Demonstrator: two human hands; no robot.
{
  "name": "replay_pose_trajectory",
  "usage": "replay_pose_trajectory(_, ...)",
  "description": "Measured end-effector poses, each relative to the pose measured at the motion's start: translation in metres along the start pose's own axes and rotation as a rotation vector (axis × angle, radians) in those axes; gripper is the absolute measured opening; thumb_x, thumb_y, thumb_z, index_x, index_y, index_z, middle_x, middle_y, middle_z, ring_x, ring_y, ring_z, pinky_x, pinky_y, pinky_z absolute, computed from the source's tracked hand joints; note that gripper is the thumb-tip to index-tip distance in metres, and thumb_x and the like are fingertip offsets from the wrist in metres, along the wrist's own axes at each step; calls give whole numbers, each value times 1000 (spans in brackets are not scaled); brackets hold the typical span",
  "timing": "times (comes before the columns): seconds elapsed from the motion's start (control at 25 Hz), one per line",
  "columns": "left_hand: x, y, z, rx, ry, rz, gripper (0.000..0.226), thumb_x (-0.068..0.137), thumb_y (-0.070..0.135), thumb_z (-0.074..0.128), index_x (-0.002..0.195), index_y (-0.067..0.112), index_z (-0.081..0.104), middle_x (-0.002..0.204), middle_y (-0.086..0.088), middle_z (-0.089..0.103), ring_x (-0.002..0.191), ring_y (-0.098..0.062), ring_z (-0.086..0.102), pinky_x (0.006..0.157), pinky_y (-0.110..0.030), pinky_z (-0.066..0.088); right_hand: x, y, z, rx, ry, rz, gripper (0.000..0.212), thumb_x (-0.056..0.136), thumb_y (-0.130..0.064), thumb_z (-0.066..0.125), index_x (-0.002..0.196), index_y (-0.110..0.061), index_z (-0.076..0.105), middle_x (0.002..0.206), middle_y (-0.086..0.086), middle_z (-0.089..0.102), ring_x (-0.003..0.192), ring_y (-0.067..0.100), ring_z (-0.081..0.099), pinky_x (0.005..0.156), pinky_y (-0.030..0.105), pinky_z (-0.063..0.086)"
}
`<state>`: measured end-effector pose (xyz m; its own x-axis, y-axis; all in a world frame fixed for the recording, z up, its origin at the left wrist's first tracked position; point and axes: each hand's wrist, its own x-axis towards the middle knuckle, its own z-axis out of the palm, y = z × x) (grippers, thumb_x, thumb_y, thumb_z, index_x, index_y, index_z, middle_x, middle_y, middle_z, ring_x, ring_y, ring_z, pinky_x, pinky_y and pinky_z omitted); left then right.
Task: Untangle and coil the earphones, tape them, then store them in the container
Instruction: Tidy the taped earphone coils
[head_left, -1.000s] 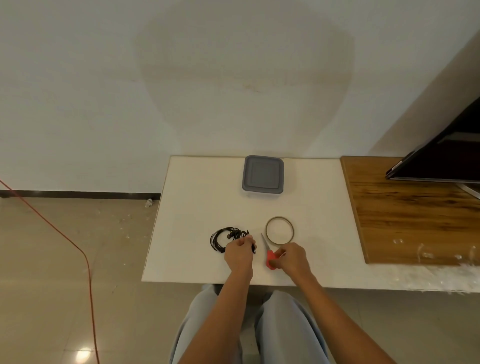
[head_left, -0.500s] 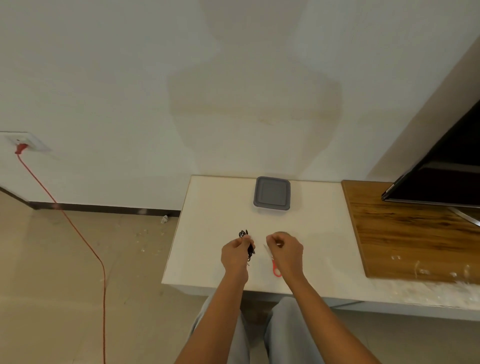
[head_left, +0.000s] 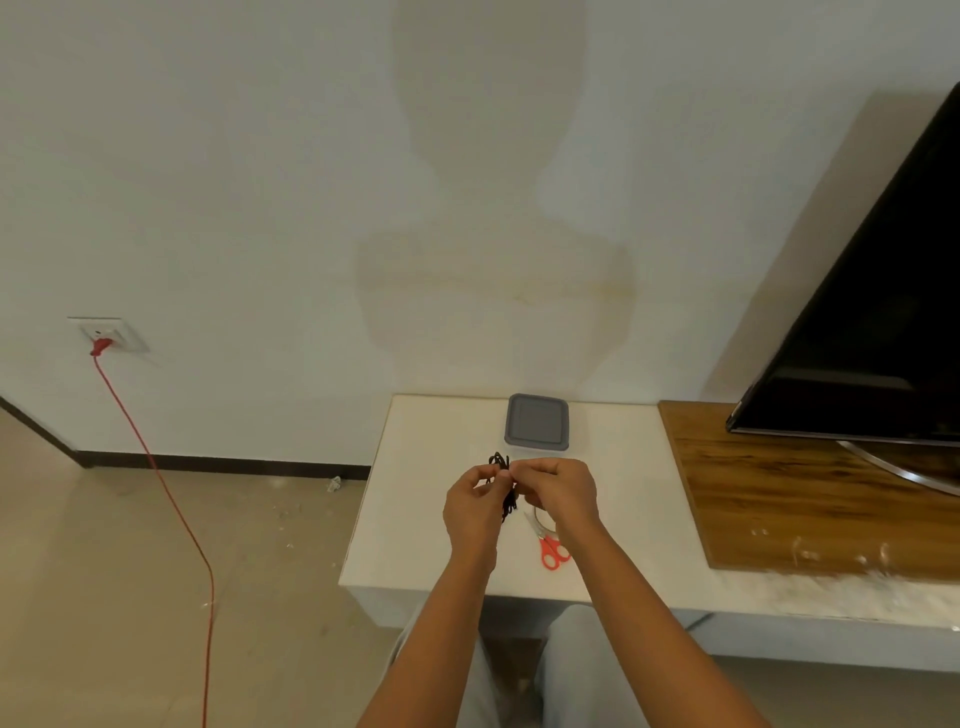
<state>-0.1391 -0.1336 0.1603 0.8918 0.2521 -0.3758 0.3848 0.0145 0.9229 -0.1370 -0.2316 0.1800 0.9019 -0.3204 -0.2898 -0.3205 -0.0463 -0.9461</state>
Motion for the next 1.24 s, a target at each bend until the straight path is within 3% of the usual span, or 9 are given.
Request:
replay_pose_trajectory(0.24, -25, 5, -20, -65, -78, 12, 11, 85, 23, 70, 96, 18, 70, 95, -8, 74, 87, -22, 71, 83, -35, 58, -24, -17, -11, -138, -94, 52, 7, 81, -22, 73, 80, -18, 67, 77, 1, 71, 70, 10, 68, 63, 21, 49)
replay_pose_trajectory(0.44, -46, 16, -37, -104, -269, -10, 13, 88, 23, 67, 100, 17, 66, 89, -11, 74, 80, -21, 72, 69, -27, 57, -36, -21, -26, -51, -284, 166, 16, 86, -23, 68, 82, -7, 67, 72, 9, 66, 62, 16, 49, 59, 24, 42)
replay_pose_trajectory(0.72, -63, 37, -55, -59, -509, -110, 19, 92, 21, 61, 110, 15, 59, 101, -16, 73, 88, -24, 71, 65, -24, 55, -53, -33, -38, -20, -421, 121, 14, 88, -19, 66, 89, -9, 56, 72, 6, 59, 62, 11, 51, 62, 22, 45)
replay_pose_trajectory(0.92, -71, 48, -61, -57, -436, -26, 10, 88, 15, 67, 92, 7, 61, 99, -21, 72, 80, -26, 72, 64, -29, 59, -65, -37, -37, 179, -420, 192, 11, 89, -17, 65, 84, -11, 56, 65, 1, 63, 52, 5, 53, 56, 19, 41)
replay_pose_trajectory(1.08, -74, 42, -62, 35, -364, 100, 15, 84, 13, 72, 87, 4, 60, 92, -22, 73, 80, -33, 73, 69, -37, 61, -73, -41, -35, 149, -355, 309, 18, 84, -24, 71, 80, -7, 69, 63, 4, 63, 56, 9, 51, 56, 19, 43)
replay_pose_trajectory(1.24, -76, 35, -61, 90, -305, 166, 14, 84, 12, 72, 90, 4, 63, 84, -14, 74, 74, -24, 73, 60, -25, 58, -77, -43, -29, 86, -284, 352, 11, 82, -14, 72, 76, -4, 69, 59, 6, 62, 46, 7, 50, 52, 17, 37)
